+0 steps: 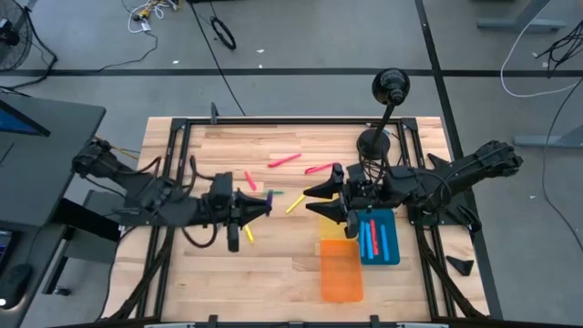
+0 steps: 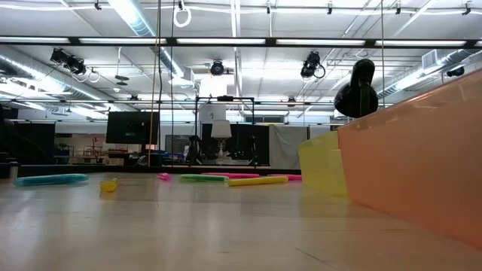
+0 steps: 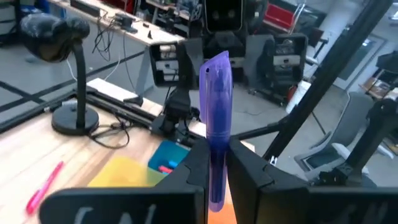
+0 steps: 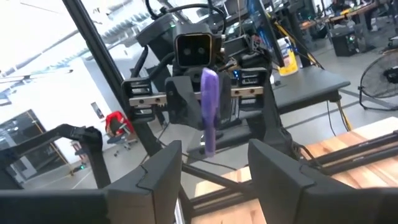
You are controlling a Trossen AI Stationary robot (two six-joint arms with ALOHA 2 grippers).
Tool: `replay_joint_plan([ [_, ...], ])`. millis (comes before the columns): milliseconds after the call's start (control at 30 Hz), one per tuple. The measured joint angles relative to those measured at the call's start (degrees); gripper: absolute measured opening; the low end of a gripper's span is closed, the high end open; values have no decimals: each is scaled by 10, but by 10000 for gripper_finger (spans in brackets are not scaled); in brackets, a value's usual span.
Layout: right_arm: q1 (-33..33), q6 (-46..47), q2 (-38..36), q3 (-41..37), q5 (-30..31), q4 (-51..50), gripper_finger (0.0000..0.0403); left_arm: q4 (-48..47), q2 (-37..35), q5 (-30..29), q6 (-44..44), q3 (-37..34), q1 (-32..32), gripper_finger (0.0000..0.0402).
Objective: Pick & Place Markers
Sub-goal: Put the purple pen into the orange bin
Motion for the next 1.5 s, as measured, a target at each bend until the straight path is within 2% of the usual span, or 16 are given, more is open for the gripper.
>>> replay_joint_plan([
  [200, -2, -9, 0, 0, 21, 5, 186, 43, 0, 39, 40, 0, 43, 37],
  [467, -2, -7, 0, 0, 35, 1, 186, 108, 33, 139, 58, 0, 98, 37],
  [833, -2, 15, 0, 0, 35, -28, 186, 180, 68, 204, 59, 0, 135, 37],
  [1500, -2, 37, 23, 0, 29, -27, 184, 193, 90, 209, 58, 0, 144, 37],
])
